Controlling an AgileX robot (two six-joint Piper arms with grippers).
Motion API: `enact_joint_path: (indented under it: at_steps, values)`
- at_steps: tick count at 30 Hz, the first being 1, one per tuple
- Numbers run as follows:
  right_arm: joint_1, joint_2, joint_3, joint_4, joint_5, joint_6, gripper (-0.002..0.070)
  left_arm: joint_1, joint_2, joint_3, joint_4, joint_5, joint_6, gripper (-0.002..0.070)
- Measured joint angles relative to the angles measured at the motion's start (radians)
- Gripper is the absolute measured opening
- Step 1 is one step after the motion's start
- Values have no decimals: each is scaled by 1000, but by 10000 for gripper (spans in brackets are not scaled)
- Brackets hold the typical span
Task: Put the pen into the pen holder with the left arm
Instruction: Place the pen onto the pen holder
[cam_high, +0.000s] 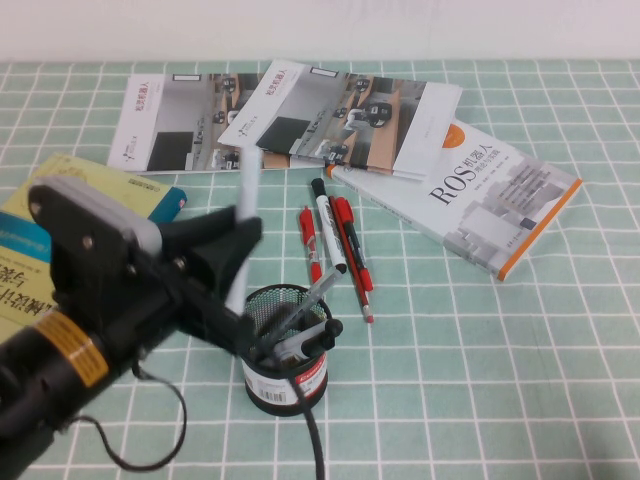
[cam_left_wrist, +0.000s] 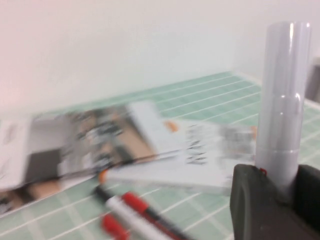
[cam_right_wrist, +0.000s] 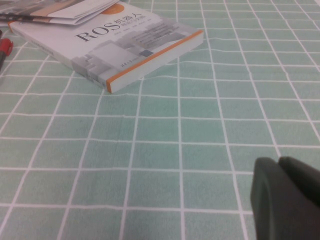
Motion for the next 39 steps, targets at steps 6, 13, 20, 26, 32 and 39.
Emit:
enact_joint_path:
  at_steps: [6,13,20,26,32,39]
  values:
    - [0,0,0,0,0,0,-20,0,42,12,115,-92,-93,106]
    - [0,0,0,0,0,0,-20,0,154,15,145,-187,-84,106]
    - [0,0,0,0,0,0,-20,0,226,15,163,-191,-11,106]
    - [0,0,0,0,0,0,-20,0,241,15,163,-183,75,106]
    - [0,0,0,0,0,0,-20,0,241,15,148,-121,103,137]
    - [0,0,0,0,0,0,-20,0,241,15,144,-109,105,372]
